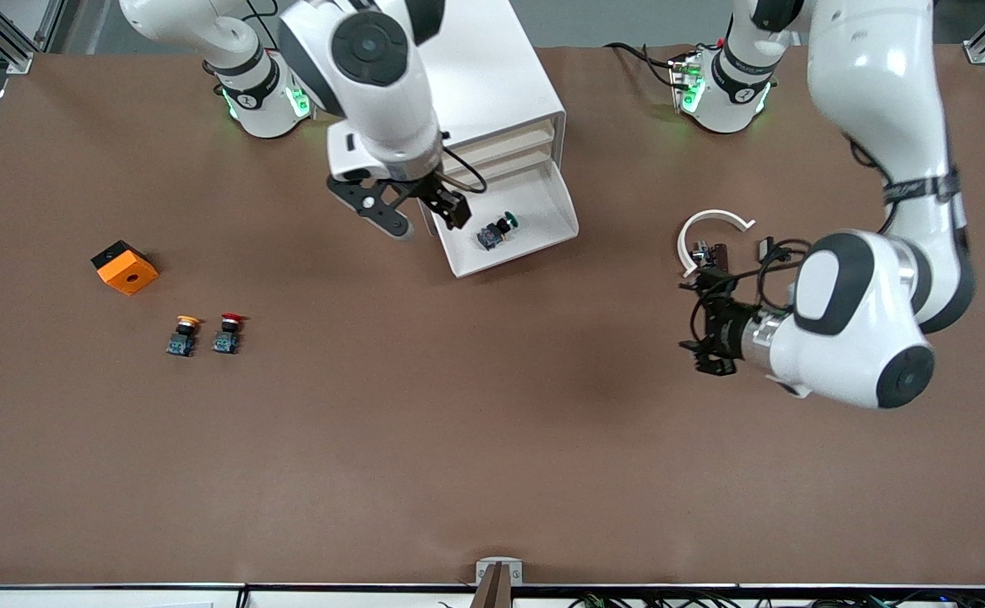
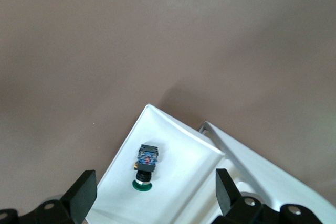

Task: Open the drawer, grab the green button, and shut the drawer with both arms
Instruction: 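Grasp the green button with the right gripper while the left gripper withdraws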

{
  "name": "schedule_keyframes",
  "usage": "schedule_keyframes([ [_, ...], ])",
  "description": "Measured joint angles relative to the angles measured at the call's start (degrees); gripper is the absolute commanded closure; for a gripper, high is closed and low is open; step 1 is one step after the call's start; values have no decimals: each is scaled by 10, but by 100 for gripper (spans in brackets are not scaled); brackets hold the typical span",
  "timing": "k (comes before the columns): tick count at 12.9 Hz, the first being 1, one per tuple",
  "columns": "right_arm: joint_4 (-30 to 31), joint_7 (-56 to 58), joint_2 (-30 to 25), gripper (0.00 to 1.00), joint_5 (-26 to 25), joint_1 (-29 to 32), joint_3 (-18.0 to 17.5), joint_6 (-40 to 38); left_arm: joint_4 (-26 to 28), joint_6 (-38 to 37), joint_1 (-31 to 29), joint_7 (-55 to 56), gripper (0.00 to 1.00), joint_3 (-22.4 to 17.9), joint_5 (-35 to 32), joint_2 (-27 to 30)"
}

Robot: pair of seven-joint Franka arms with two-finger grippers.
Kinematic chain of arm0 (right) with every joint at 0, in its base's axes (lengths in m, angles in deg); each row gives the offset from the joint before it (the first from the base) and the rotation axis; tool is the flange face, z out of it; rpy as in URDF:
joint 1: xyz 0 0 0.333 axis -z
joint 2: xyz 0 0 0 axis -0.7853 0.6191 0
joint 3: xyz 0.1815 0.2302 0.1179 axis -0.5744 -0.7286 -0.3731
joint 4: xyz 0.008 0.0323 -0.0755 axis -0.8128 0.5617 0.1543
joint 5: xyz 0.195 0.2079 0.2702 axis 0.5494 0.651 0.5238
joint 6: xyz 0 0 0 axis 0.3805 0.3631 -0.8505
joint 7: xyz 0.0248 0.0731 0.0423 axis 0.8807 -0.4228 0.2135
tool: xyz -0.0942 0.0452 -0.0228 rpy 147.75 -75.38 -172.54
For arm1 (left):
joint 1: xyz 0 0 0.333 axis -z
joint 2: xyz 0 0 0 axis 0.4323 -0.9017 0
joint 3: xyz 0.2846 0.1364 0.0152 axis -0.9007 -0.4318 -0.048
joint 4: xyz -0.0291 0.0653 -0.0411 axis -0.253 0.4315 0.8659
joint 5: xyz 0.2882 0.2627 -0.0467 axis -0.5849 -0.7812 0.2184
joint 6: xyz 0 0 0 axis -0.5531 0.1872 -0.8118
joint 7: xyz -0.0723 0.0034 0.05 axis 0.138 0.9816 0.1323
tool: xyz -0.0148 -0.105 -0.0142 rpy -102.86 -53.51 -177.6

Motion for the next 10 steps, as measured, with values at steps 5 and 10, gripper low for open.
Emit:
schedule_keyframes([
  [5,2,-38,74,0,2,-22,0,63,3,-3,13,-307,0,13,-163,64],
  [10,35,-41,110,0,42,-49,0,127,20,16,-5,-639,0,10,-194,81],
])
